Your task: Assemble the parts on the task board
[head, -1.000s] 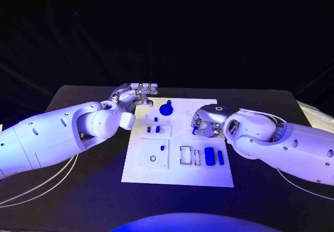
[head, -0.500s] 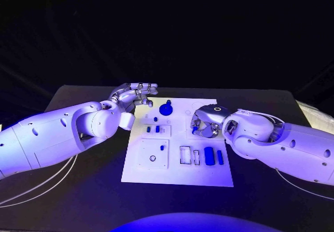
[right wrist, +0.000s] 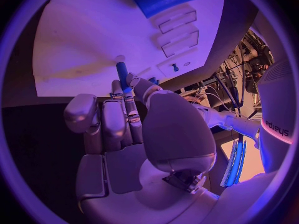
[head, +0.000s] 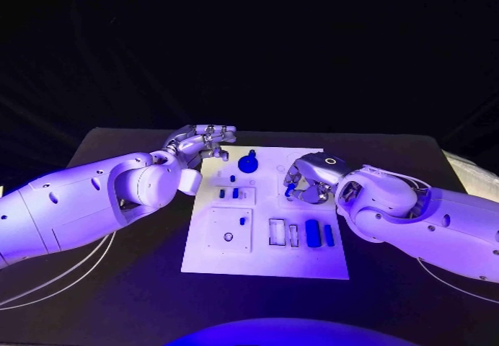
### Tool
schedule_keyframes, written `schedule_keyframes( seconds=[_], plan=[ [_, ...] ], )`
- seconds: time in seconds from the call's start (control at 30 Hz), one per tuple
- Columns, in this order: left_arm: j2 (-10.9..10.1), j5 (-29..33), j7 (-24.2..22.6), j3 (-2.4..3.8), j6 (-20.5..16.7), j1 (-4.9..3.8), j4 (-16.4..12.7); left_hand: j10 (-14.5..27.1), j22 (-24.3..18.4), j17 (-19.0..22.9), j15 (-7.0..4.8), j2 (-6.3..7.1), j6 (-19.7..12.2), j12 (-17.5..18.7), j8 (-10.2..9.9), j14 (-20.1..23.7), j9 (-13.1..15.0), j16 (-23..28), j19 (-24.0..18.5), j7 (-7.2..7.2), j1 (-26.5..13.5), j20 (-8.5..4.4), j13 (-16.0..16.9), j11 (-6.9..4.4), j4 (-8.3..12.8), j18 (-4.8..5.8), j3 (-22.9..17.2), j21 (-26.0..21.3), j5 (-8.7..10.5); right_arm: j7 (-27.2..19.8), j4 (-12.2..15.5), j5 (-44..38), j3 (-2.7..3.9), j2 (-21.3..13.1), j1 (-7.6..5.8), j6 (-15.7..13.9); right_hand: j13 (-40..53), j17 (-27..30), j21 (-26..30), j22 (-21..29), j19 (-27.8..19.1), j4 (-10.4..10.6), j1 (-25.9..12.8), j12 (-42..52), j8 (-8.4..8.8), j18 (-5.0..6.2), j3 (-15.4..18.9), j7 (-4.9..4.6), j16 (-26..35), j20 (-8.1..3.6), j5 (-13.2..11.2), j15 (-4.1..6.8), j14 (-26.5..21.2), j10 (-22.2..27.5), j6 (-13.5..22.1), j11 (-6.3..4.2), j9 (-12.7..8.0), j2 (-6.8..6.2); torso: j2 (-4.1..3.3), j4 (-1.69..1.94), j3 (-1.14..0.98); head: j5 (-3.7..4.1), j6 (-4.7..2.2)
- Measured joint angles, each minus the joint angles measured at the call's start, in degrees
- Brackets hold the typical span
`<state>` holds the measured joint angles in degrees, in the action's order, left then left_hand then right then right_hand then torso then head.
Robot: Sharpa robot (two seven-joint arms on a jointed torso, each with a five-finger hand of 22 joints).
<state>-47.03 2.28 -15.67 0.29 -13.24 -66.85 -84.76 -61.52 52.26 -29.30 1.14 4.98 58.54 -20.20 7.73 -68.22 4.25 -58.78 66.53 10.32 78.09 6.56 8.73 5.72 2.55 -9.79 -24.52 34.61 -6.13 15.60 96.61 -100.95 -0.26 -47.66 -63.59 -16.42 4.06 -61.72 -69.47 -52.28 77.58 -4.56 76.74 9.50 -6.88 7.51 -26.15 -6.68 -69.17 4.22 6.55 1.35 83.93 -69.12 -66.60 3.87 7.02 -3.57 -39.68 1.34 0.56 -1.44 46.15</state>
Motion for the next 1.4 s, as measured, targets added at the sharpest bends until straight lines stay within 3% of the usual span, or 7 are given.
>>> schedule_keyframes(
  seconds=[0.3,0.57,0.67,0.97,1.4],
  plan=[
    [0.1,-0.1,0.0,0.0,0.0,0.27,0.0,0.0,0.0,0.0,0.0,0.0,0.0,0.0,0.0,0.0,0.0,0.0,0.0,0.0,0.0,0.0,0.0,0.0,0.0,0.0,0.0,0.0,0.0,-0.2,4.5,1.0,0.22,-0.2,0.43,-2.9,-0.1,0.0,0.0,0.0,0.1,-0.3,0.1,-0.2,0.0,0.0,-0.3,0.0,-0.2,0.1,-0.2,0.0,0.0,-0.1,0.0,0.07,-0.1,-0.06,-0.03,0.03,-0.04,-0.28,-0.06],
    [0.3,-0.1,0.0,0.0,0.0,0.37,0.0,0.0,0.0,0.0,0.0,0.0,0.0,0.0,0.0,0.0,0.0,0.0,0.0,0.0,0.0,0.0,0.0,0.0,0.0,0.0,0.0,0.0,0.0,-1.5,6.4,1.8,0.15,3.3,2.67,-3.0,-0.1,0.3,0.0,0.0,0.1,-0.5,0.1,-0.7,0.01,0.0,-0.9,-0.01,-0.2,0.1,0.0,0.0,0.0,-0.1,0.0,0.07,-0.1,-0.07,-0.04,0.03,0.03,-0.9,0.15],
    [0.5,-0.1,0.0,0.0,0.0,0.4,0.0,0.0,0.0,0.0,0.0,0.0,0.0,0.0,0.0,0.0,0.0,0.0,0.0,0.0,0.0,0.0,0.0,0.0,0.0,0.0,0.0,0.0,0.0,-2.4,6.3,2.0,0.05,5.3,4.01,-2.9,-0.1,0.4,0.0,0.2,0.1,-0.7,0.1,-0.8,0.02,0.01,-1.0,-0.01,-0.2,0.1,0.0,0.0,0.0,-0.1,0.0,0.07,-0.1,-0.07,-0.07,0.07,0.05,-1.21,0.23],
    [0.7,-0.2,0.0,0.0,0.0,0.43,0.0,0.0,0.0,0.0,0.0,0.0,0.0,0.0,0.0,0.0,0.0,0.0,0.0,0.0,0.0,0.0,0.0,0.0,0.0,0.0,0.0,0.0,0.0,-4.5,4.7,2.6,-0.22,8.8,6.14,-2.6,-0.1,0.4,0.0,0.2,0.1,-0.8,0.1,-1.1,0.05,0.01,-1.5,-0.01,-0.2,0.1,0.4,-0.01,0.0,-0.2,0.0,0.2,0.0,-0.15,-0.09,0.1,0.09,-2.04,0.51],
    [0.7,-0.2,0.0,0.01,-0.1,0.44,0.0,0.0,-0.1,0.0,0.0,0.0,0.0,0.0,0.0,0.0,0.0,0.0,0.0,0.0,0.0,0.0,0.0,0.0,0.0,0.0,0.0,0.0,0.0,-5.9,1.2,3.1,-0.52,11.9,7.43,-1.6,-0.1,0.5,0.0,0.2,0.1,-0.9,0.1,-1.4,0.16,0.0,-1.6,-0.06,-0.2,0.1,0.7,-0.01,0.0,-0.3,0.1,0.27,0.1,-0.15,-0.08,0.02,0.03,-2.53,0.8]
  ],
)
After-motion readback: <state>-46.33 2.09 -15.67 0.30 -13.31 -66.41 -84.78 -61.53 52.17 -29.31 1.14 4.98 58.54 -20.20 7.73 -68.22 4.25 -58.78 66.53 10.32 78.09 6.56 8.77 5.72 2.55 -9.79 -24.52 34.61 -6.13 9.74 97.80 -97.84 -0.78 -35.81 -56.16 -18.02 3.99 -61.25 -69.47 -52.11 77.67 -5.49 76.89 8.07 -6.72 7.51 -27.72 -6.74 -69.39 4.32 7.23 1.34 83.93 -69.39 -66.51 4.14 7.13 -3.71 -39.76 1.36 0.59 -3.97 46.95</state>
